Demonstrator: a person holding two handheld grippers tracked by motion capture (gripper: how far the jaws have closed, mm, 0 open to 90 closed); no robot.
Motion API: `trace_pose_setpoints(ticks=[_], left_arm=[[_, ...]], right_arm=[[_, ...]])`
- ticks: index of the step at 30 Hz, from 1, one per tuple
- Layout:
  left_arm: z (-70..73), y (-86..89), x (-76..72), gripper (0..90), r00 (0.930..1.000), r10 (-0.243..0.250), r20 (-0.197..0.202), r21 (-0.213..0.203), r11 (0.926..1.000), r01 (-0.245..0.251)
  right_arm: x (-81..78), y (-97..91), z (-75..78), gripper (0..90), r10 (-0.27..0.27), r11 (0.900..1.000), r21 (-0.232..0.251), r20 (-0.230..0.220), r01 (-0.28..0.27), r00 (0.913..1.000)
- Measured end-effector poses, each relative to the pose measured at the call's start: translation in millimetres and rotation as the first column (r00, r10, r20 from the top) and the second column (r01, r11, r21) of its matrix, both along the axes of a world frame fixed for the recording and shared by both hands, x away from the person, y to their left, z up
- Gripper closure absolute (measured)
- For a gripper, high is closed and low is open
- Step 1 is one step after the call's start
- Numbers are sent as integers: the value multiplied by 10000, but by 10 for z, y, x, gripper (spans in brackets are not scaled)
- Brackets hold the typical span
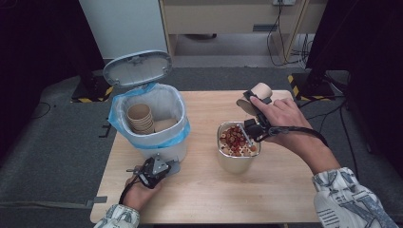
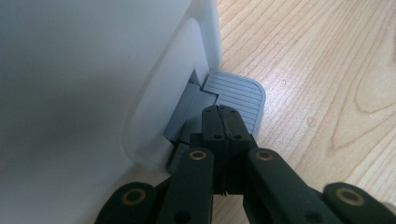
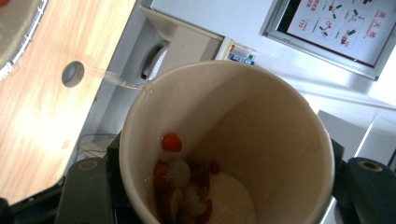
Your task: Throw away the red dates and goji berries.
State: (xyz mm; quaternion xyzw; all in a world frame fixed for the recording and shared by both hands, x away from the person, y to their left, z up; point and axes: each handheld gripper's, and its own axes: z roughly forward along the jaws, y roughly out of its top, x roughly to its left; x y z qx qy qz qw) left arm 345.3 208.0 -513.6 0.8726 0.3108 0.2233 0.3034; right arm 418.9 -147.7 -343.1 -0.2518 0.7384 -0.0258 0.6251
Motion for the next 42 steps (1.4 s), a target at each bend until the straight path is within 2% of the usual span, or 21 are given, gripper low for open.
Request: trace_pose_setpoints(ticks=[4,11,15,16,17,18,19,20,21,22,24,25,26,27,28,29,31,33,34,38,42], left_arm=[[1,-1,-1,896,10000,6,1,12,10000,-6],[0,0,0,896,10000,8,0,-3,10000,-8],[2,4,2,896,10000,-8,-28,10,10000,8],[2,3,2,896,10000,-11,-21,17,10000,11],[0,1,0,896,10000,5,-2,-2,10000,-5],[0,1,0,896,10000,5,-1,-7,10000,-5],[0,0,-1,896,10000,6,5,5,10000,-6],[2,2,1,896,10000,-13,-3,34,10000,13],[1,3,2,896,10000,-11,-13,21,10000,11],[1,4,2,896,10000,-13,-20,14,10000,13],[0,3,1,896,10000,3,-17,-27,10000,-3],[1,5,2,896,10000,-18,-17,12,10000,18],[1,4,2,896,10000,-17,-15,18,10000,17],[2,4,2,896,10000,-20,-15,21,10000,20],[-1,2,0,896,10000,-4,-9,-20,10000,4],[0,2,0,896,10000,1,-10,-20,10000,-1],[2,2,1,896,10000,-11,-9,29,10000,11],[0,8,3,896,10000,-16,-34,-28,10000,16],[-1,4,2,896,10000,5,-27,-53,10000,-5],[-1,5,2,896,10000,3,-29,-51,10000,-3],[0,3,1,896,10000,7,-23,-34,10000,-7]], right_arm=[[-16,-4,72,326,-33,9998,187,87,32,10000],[-29,-27,97,325,-32,9995,312,197,26,9998],[-31,-29,199,325,-178,9930,1173,559,112,9983],[-35,-1,129,326,-107,9954,956,442,64,9990],[-41,38,-17,327,75,10000,58,51,-75,10000],[-47,70,-156,328,247,9957,-892,-250,-268,9994],[-42,78,-207,328,277,9924,-1190,-277,-308,9992],[-28,61,-152,329,88,9982,-593,-106,-94,9999],[-12,37,-45,330,-120,9992,389,80,117,9999],[-5,25,10,330,-184,9960,875,145,171,9997],[-25,61,-81,331,83,9997,-218,-75,-85,9999],[-28,69,-99,332,82,9992,-379,3,-82,10000],[-16,64,-75,331,-55,9999,152,30,54,10000],[-15,67,-79,331,-65,9993,367,-131,70,9999],[-23,84,-128,331,41,9999,-150,-351,-46,9994],[-22,94,-169,331,72,9994,-342,-435,-87,9990],[-18,94,-146,331,-15,10000,97,-397,18,9992],[-20,90,-132,331,9,9999,127,-371,-5,9993],[-12,81,-109,330,27,9994,333,-310,-16,9995],[-14,45,-117,328,-45,9996,286,-348,55,9994],[-11,23,-104,326,-116,9985,536,-326,134,9994]])
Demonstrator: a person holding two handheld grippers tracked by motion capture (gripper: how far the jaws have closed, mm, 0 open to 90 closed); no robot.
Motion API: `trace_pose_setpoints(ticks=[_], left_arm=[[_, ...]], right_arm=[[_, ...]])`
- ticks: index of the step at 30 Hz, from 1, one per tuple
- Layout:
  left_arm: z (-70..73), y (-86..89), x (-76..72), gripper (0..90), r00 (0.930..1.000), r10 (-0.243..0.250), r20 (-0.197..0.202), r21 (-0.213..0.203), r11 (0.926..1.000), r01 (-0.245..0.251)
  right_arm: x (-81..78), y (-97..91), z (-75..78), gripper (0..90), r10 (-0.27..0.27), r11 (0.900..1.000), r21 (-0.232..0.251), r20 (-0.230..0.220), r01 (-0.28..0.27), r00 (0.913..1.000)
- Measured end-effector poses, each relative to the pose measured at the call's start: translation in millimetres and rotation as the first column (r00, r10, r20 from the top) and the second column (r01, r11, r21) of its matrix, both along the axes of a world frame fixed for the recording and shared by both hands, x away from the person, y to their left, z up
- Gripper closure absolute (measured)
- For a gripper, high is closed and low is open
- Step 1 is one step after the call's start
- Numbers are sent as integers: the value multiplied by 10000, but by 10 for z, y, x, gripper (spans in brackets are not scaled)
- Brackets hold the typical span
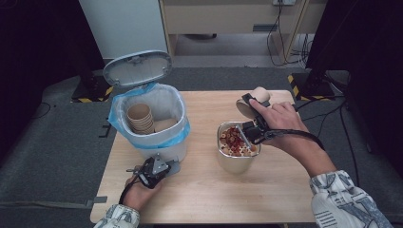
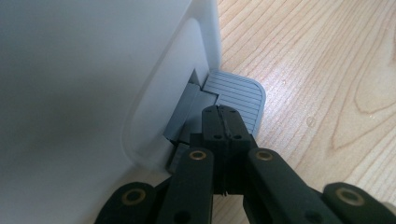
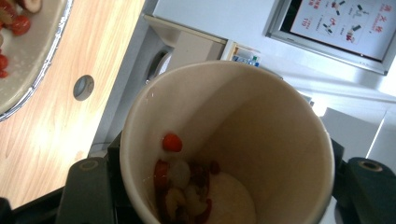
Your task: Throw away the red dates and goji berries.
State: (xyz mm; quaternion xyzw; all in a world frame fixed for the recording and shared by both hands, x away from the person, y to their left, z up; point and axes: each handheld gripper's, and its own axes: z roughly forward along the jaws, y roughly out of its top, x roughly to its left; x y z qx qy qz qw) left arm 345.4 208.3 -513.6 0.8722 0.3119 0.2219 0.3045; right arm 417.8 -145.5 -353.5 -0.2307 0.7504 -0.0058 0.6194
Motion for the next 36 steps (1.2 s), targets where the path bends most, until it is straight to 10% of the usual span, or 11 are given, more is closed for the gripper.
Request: trace_pose_setpoints(ticks=[9,17,23,27,36], left_arm=[[-1,2,1,896,10000,-6,-4,-22,10000,6],[-2,3,1,896,10000,-3,-2,-42,10000,3],[-2,2,0,896,10000,-1,0,-44,10000,1],[-2,3,1,896,10000,0,-10,-52,10000,0],[-3,3,1,896,10000,-4,-9,-64,10000,4]], right_arm=[[27,5,85,320,-93,9958,902,-384,127,9992],[114,-19,182,319,-88,9645,2611,-1132,383,9935],[173,-64,308,317,40,9162,3953,-1712,650,9852],[206,-112,408,318,268,8656,4936,-2138,844,9765],[246,-188,517,317,576,8064,5822,-2518,1036,9661]])
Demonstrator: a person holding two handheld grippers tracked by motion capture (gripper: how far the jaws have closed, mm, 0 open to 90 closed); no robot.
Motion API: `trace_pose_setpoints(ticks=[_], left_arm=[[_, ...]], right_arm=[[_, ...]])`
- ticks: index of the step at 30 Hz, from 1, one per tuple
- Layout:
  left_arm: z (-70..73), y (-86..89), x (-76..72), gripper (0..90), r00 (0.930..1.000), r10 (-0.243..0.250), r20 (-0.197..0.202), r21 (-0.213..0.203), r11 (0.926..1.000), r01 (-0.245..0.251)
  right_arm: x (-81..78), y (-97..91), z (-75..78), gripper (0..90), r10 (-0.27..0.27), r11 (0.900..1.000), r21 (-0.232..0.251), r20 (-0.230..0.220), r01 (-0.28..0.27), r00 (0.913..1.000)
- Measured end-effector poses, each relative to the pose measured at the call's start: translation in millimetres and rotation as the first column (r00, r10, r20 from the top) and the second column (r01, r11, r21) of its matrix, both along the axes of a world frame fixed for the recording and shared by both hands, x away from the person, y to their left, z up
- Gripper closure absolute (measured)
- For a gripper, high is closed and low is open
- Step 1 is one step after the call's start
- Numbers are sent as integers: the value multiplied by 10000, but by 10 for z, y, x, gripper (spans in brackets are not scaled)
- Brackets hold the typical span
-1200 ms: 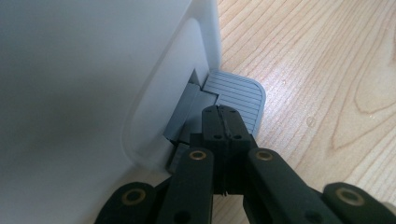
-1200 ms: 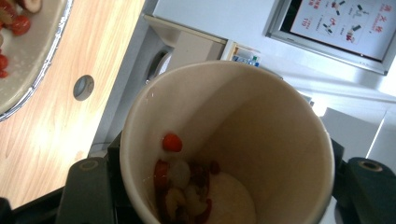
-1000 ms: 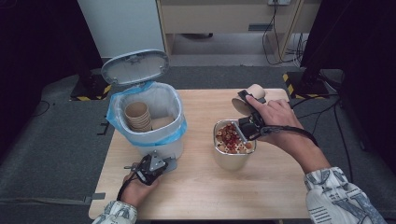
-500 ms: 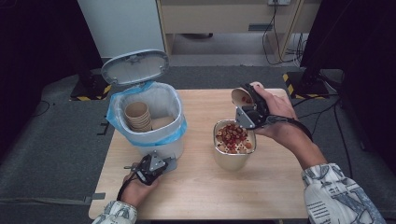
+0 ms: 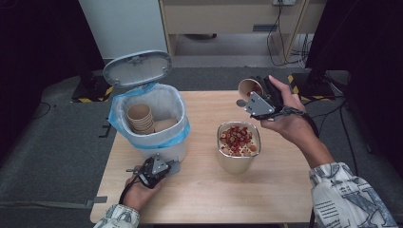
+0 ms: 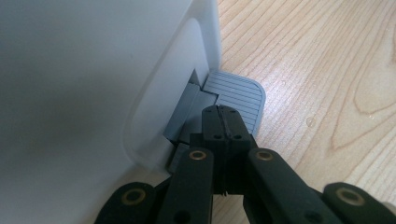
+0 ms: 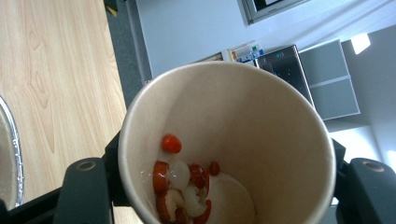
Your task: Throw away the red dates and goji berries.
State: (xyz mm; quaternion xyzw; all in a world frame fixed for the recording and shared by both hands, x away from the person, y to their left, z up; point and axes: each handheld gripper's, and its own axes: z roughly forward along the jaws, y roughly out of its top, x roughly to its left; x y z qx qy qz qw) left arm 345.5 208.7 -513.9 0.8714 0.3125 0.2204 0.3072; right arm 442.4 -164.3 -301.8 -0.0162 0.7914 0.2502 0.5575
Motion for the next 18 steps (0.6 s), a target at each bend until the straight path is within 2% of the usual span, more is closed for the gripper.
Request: trace_pose_setpoints(ticks=[4,6,18], left_arm=[[0,0,0,896,10000,3,-6,-7,10000,-3],[0,-1,0,895,10000,6,-2,1,10000,-6],[1,0,0,895,10000,-1,-11,-7,10000,1]], right_arm=[[2,10,28,316,55,10000,-30,-6,-55,10000],[6,18,52,316,131,9997,206,-141,-128,9998],[93,86,118,314,34,10000,81,-253,-31,9997]])
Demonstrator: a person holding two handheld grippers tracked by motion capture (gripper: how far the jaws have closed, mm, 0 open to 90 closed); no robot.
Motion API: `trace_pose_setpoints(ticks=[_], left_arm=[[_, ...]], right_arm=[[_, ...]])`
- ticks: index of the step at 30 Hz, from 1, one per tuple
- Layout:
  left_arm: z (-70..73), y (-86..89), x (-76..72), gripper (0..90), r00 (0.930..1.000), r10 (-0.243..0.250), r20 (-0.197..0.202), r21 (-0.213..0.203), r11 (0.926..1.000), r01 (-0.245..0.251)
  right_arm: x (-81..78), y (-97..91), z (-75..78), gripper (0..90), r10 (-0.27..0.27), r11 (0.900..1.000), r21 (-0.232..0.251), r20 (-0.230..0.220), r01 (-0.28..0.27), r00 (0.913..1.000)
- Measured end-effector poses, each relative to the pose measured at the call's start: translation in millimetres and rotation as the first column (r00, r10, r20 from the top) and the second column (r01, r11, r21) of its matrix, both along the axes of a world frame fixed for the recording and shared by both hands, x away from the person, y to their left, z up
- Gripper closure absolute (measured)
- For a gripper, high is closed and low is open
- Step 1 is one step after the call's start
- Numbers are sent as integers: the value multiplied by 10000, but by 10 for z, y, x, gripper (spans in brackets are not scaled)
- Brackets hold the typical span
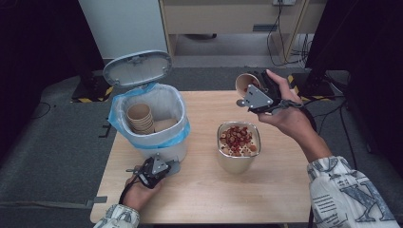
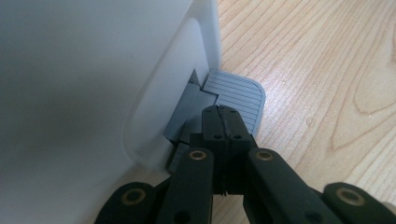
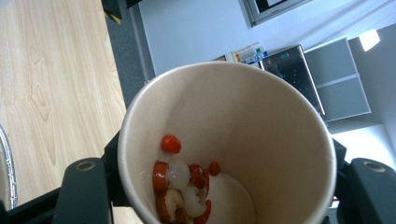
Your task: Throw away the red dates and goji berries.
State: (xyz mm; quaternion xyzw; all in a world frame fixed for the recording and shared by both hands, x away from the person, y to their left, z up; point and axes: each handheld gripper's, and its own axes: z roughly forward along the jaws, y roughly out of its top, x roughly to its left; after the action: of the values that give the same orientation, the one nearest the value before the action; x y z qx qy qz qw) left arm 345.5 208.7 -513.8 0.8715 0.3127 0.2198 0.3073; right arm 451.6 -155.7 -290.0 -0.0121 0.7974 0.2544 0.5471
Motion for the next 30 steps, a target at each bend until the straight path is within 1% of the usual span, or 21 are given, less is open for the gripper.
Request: trace_pose_setpoints(ticks=[1,3,4,9,17,30], left_arm=[[0,0,0,895,10000,2,-4,1,10000,-2],[0,0,0,895,10000,2,-4,4,10000,-2],[0,0,0,895,10000,-1,1,3,10000,1],[1,1,0,895,10000,-1,-7,1,10000,1],[3,2,0,895,10000,1,-37,11,10000,-1],[3,4,0,894,10000,-3,-39,6,10000,3]], right_arm=[[6,7,0,313,-24,10000,-16,-61,24,10000],[19,21,5,314,-56,9999,-100,-35,56,10000],[24,27,8,313,-88,9999,-64,-71,88,9999],[47,64,35,313,-99,9997,-204,-44,98,9999],[86,131,82,312,-140,9996,-261,-15,139,9999],[151,264,61,310,-54,10000,-19,-211,54,9998]])
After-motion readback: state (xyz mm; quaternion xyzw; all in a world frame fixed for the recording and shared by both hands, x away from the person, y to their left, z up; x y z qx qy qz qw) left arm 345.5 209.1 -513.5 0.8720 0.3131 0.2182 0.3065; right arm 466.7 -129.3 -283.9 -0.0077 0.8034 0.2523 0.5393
